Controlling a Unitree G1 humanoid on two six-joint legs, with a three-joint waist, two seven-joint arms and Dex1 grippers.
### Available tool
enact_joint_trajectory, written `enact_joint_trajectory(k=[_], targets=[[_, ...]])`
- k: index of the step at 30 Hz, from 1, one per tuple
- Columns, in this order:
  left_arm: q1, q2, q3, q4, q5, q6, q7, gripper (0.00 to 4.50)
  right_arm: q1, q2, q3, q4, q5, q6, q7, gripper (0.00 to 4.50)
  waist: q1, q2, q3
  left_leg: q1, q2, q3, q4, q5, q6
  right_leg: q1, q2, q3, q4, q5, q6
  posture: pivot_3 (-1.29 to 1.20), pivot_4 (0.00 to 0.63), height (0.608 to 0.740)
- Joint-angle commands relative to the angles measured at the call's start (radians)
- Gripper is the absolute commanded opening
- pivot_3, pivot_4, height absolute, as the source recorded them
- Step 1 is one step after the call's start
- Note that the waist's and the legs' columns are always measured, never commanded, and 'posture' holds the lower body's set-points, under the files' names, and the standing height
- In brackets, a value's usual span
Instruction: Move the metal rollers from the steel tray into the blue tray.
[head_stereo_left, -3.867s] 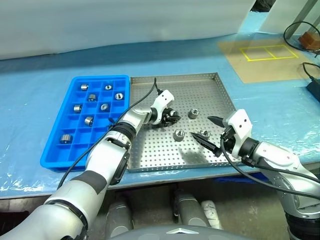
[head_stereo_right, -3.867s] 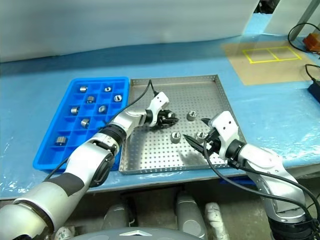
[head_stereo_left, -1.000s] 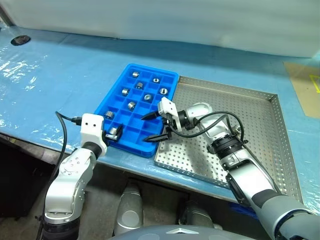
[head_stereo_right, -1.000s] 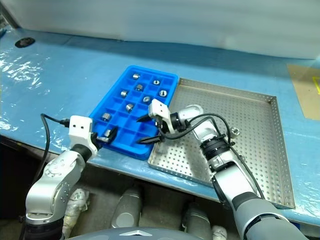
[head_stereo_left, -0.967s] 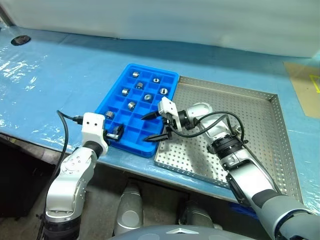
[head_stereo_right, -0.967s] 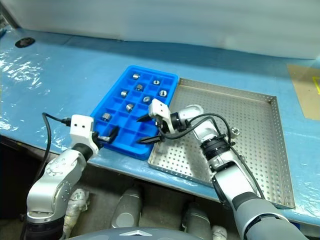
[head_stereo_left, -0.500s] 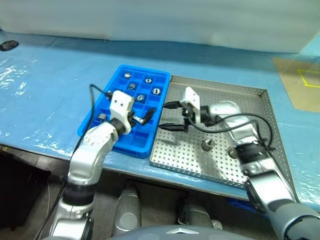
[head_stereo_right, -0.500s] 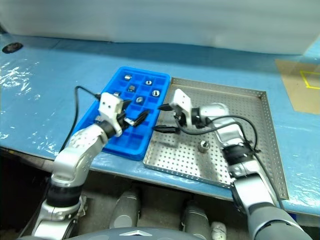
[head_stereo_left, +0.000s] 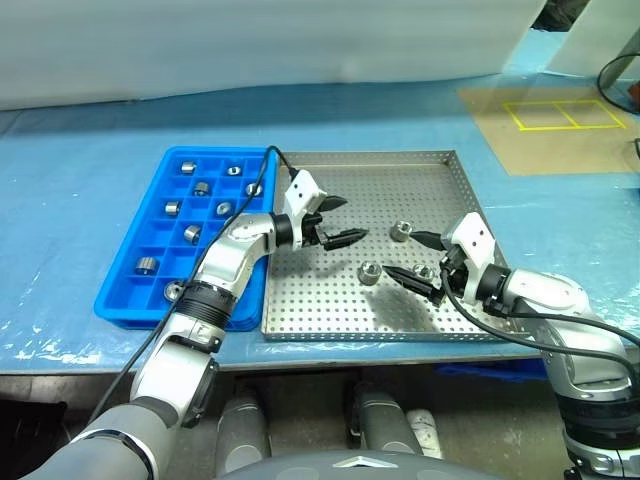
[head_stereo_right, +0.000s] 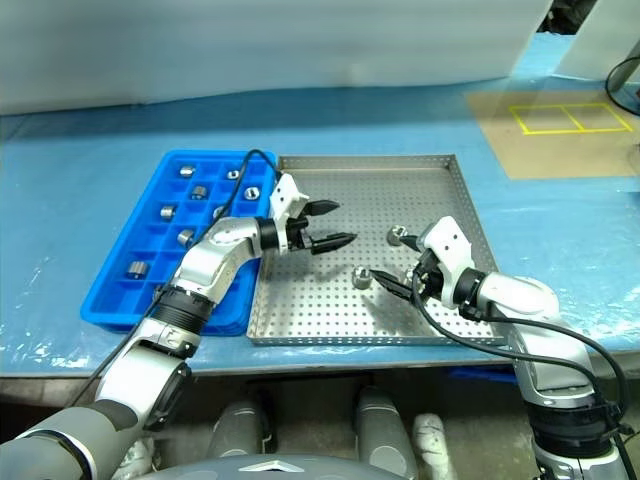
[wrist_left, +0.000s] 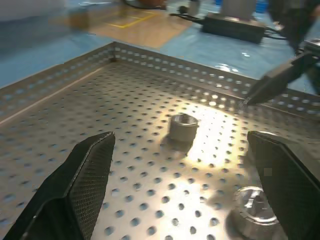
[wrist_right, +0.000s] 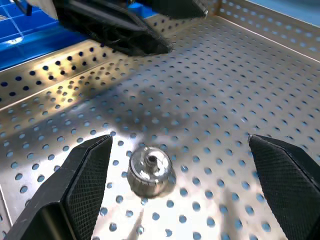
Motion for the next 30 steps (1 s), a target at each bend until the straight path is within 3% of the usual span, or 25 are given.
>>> enact_joint_trajectory(k=[1, 7, 15, 23, 30], targets=[[-0.065, 0.012, -0.058, 0.112, 0.043, -0.074, -0.139, 4.46, 0.056, -0.014, -0.071, -0.114, 0.038, 0.033, -0.054, 4.50, -0.010, 0.000, 0.000, 0.000, 0.000, 0.000, 0.000, 0.000, 0.001, 0.000, 0.000, 0.000, -0.001, 0.000, 0.000, -0.59, 0.150, 0.740], [-0.128, -0.015, -0.107, 0.272, 0.123, -0.143, -0.206, 4.46, 0.128, -0.014, -0.104, -0.173, 0.068, 0.059, -0.108, 4.50, -0.036, 0.000, 0.000, -0.001, 0.000, 0.001, 0.004, -0.003, 0.005, 0.002, 0.000, 0.002, -0.002, 0.000, 0.000, -0.64, 0.150, 0.740], [-0.147, -0.067, -0.117, 0.354, 0.171, -0.223, -0.228, 4.46, 0.153, -0.023, -0.106, -0.203, 0.095, 0.071, -0.152, 4.50, -0.047, 0.000, 0.000, -0.003, -0.001, 0.001, 0.007, -0.005, 0.007, 0.002, -0.001, 0.002, -0.002, 0.000, 0.001, -0.68, 0.150, 0.740], [-0.131, -0.068, -0.101, 0.320, 0.164, -0.210, -0.248, 4.46, 0.152, -0.037, -0.017, -0.191, 0.083, 0.071, -0.182, 4.50, -0.067, 0.000, 0.000, -0.003, -0.001, 0.001, 0.007, -0.005, 0.008, 0.002, -0.001, 0.002, -0.003, 0.000, 0.001, -0.65, 0.150, 0.740], [-0.100, -0.019, -0.091, 0.248, 0.156, -0.205, -0.267, 4.46, 0.040, -0.026, 0.076, -0.070, 0.034, 0.071, -0.230, 4.50, -0.069, 0.000, 0.000, -0.003, -0.001, 0.001, 0.008, -0.005, 0.008, 0.003, -0.001, 0.002, -0.003, 0.000, 0.001, -0.60, 0.150, 0.740]])
